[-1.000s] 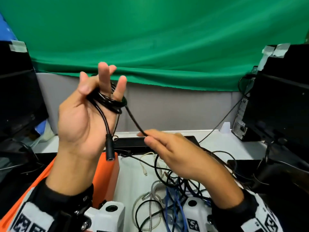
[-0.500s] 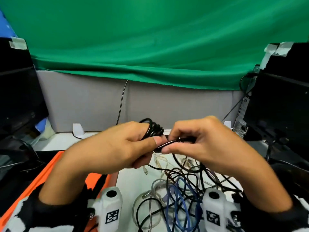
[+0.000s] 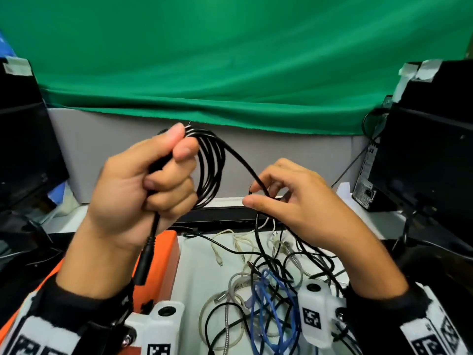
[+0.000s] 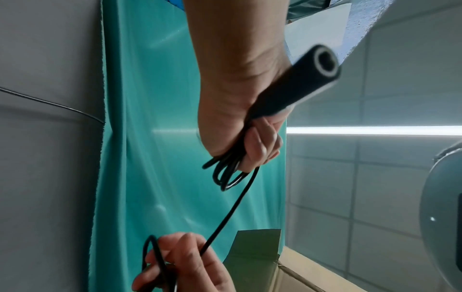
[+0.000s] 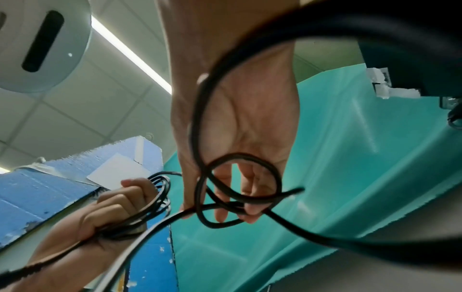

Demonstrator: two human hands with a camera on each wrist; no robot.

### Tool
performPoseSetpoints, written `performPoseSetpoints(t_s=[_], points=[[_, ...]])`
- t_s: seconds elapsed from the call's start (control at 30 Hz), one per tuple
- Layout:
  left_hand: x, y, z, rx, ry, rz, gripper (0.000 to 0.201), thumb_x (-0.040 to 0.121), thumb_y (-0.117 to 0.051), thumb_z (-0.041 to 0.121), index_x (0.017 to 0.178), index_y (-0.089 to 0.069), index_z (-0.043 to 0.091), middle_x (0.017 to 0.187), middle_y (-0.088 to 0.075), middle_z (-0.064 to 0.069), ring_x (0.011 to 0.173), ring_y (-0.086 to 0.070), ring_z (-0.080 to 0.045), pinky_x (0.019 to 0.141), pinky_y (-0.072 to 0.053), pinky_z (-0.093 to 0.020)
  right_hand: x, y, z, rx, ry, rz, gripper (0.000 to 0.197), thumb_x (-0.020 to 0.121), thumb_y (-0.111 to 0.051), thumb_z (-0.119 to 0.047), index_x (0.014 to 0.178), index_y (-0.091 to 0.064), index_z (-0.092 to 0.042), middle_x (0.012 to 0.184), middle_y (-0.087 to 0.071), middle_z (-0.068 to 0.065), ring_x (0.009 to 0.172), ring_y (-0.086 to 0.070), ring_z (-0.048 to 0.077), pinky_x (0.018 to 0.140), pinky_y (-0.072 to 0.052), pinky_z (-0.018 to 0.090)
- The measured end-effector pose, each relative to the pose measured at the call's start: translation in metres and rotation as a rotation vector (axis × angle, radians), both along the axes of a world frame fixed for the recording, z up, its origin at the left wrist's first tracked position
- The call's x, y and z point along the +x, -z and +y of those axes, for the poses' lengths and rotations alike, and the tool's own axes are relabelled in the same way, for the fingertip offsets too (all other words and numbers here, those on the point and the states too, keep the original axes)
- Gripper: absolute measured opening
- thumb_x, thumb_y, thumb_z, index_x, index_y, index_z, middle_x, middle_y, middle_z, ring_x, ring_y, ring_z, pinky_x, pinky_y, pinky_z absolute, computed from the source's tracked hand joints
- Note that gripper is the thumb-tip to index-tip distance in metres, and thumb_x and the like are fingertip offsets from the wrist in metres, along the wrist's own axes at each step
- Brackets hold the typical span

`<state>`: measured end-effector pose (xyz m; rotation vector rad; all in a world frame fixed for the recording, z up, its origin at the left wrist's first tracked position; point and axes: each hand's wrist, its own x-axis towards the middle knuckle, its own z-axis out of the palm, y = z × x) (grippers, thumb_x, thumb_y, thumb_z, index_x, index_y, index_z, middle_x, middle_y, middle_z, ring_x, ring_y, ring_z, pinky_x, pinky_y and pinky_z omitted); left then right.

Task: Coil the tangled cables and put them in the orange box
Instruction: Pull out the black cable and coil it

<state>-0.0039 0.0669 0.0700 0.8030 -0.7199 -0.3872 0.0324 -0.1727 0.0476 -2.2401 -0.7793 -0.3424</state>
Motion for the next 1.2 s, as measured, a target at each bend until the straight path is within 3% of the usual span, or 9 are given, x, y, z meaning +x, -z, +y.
performPoseSetpoints(t_s=[0.1, 0.43, 0.6, 0.7, 0.8, 0.9, 1.0, 1.13, 1.2], points=[[0.005, 0.001, 0.004, -0.103, 0.058, 0.035, 0.033, 0.110, -0.034, 0.024, 0.093, -0.054, 0.004, 0.056, -0.031, 0.002, 0.038, -0.015, -0.011, 0.042, -0.012, -0.028, 0.002, 0.001, -0.003, 0.001, -0.042, 0.084, 0.017, 0.085, -0.074, -0.047, 0.087, -0.069, -0.032, 0.094, -0.064, -0.012, 0.089, -0.060, 0.004, 0.074, -0.044, 0.023], [0.018, 0.007, 0.003, -0.203, -0.372, 0.016, 0.040, 0.111, -0.028, 0.029, 0.082, -0.053, 0.017, 0.049, -0.023, 0.008, 0.034, -0.018, -0.009, 0.037, -0.024, -0.020, 0.014, 0.007, -0.024, -0.322, -0.032, 0.143, 0.039, 0.095, -0.060, -0.010, 0.119, -0.058, -0.042, 0.107, -0.059, -0.028, 0.079, -0.055, -0.009, 0.064, -0.040, 0.010], [0.021, 0.009, 0.002, -0.190, -0.529, 0.029, 0.039, 0.109, -0.030, 0.029, 0.078, -0.052, 0.019, 0.046, -0.024, 0.006, 0.033, -0.015, -0.010, 0.035, -0.023, -0.018, 0.030, 0.009, -0.039, -0.088, 0.046, 0.238, 0.015, 0.094, -0.069, -0.018, 0.094, -0.065, -0.032, 0.092, -0.074, -0.005, 0.086, -0.072, 0.017, 0.083, -0.059, 0.042], [0.022, 0.007, 0.009, -0.220, -0.512, -0.005, 0.040, 0.110, -0.030, 0.028, 0.079, -0.053, 0.019, 0.044, -0.033, 0.006, 0.032, -0.019, -0.010, 0.036, -0.025, -0.019, 0.038, 0.009, -0.043, 0.313, 0.046, 0.378, 0.013, 0.092, -0.073, -0.013, 0.083, -0.064, -0.016, 0.081, -0.074, 0.010, 0.084, -0.076, 0.032, 0.071, -0.061, 0.041], [0.024, 0.003, 0.028, -0.294, -0.444, -0.051, 0.041, 0.111, -0.027, 0.027, 0.081, -0.053, 0.016, 0.045, -0.037, 0.005, 0.032, -0.025, -0.008, 0.038, -0.028, -0.021, 0.057, 0.018, -0.050, 0.530, 0.285, 0.349, 0.018, 0.097, -0.065, -0.010, 0.083, -0.055, -0.009, 0.076, -0.066, 0.019, 0.062, -0.074, 0.027, 0.057, -0.057, 0.036], [0.027, 0.000, 0.043, -0.434, -0.261, -0.079, 0.040, 0.112, -0.026, 0.023, 0.084, -0.051, 0.009, 0.049, -0.041, 0.001, 0.034, -0.033, -0.014, 0.041, -0.031, -0.028, 0.070, 0.031, -0.054, 0.384, 0.492, 0.355, 0.019, 0.103, -0.054, -0.014, 0.087, -0.048, -0.007, 0.066, -0.066, 0.016, 0.045, -0.068, 0.028, 0.047, -0.054, 0.034], [0.027, 0.000, 0.041, -0.428, -0.375, -0.085, 0.039, 0.112, -0.029, 0.024, 0.084, -0.053, 0.010, 0.048, -0.040, 0.003, 0.033, -0.034, -0.012, 0.040, -0.031, -0.026, 0.068, 0.035, -0.059, 0.044, 0.578, 0.346, 0.029, 0.105, -0.049, -0.023, 0.086, -0.057, -0.001, 0.063, -0.069, 0.013, 0.035, -0.060, 0.021, 0.037, -0.041, 0.020], [0.023, 0.000, 0.025, -0.285, -0.557, -0.104, 0.039, 0.111, -0.028, 0.027, 0.081, -0.053, 0.019, 0.045, -0.035, 0.006, 0.031, -0.027, -0.007, 0.039, -0.026, -0.020, 0.058, 0.025, -0.067, -0.230, 0.567, 0.396, 0.046, 0.103, -0.050, -0.044, 0.084, -0.070, -0.007, 0.059, -0.073, 0.004, 0.050, -0.067, 0.020, 0.062, -0.055, 0.032], [0.020, -0.001, 0.015, -0.209, -0.595, -0.115, 0.040, 0.111, -0.026, 0.028, 0.080, -0.051, 0.021, 0.044, -0.033, 0.006, 0.031, -0.024, -0.007, 0.038, -0.025, -0.019, 0.048, 0.015, -0.065, -0.261, 0.560, 0.320, 0.048, 0.097, -0.054, -0.058, 0.098, -0.075, -0.015, 0.077, -0.078, -0.001, 0.072, -0.072, 0.019, 0.083, -0.058, 0.039]])
